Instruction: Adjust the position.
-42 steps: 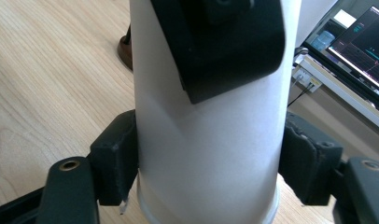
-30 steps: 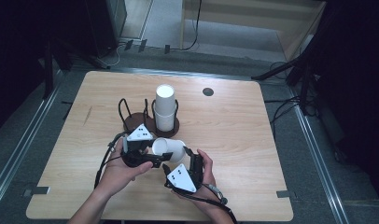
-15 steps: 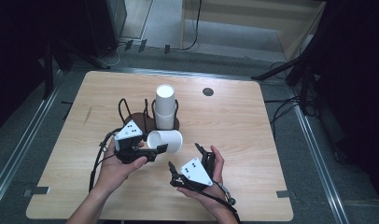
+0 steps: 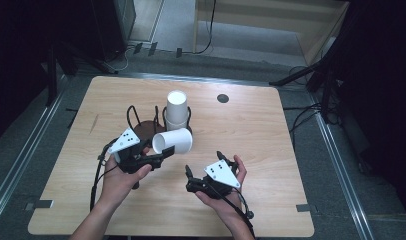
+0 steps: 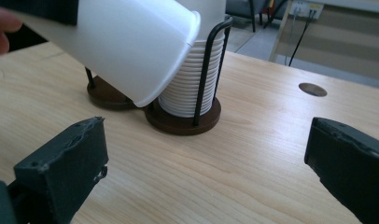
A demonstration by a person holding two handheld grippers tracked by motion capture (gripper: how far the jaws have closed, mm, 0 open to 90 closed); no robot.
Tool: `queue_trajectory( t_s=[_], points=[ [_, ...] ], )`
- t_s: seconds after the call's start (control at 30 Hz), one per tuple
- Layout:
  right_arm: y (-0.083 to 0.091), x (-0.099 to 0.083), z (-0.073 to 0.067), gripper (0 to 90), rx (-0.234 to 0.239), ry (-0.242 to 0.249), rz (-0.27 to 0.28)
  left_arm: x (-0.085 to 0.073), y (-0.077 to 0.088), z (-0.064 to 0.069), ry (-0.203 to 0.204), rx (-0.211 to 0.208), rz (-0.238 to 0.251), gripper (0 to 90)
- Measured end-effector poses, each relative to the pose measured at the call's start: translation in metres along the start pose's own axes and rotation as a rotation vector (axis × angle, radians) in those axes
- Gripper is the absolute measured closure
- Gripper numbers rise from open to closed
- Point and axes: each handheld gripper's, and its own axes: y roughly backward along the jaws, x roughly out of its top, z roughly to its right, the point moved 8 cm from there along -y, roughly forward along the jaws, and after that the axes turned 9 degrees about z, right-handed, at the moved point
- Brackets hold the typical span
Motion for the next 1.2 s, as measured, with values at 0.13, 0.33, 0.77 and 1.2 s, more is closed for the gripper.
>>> queue_trajectory(
  t_s=[0.13, 0.33, 0.77, 1.2],
  points=[
    [-0.001, 0.007, -0.002, 0.0, -0.014, -0.054, 0.022, 0.0, 0.0, 0.0, 0.002, 0.0, 0.029, 34.3],
    [-0.004, 0.01, -0.005, 0.7, -0.022, -0.21, 0.042, 0.0, 0.0, 0.001, -0.001, -0.008, 0.058, 34.3],
    [-0.006, 0.021, -0.005, 12.2, -0.033, -0.563, 0.084, -0.003, -0.004, -0.001, 0.008, -0.005, 0.102, 34.2],
    [-0.006, 0.025, 0.003, 4.7, -0.052, -0.949, 0.067, -0.005, -0.012, 0.009, -0.018, -0.008, 0.132, 34.2]
  ],
)
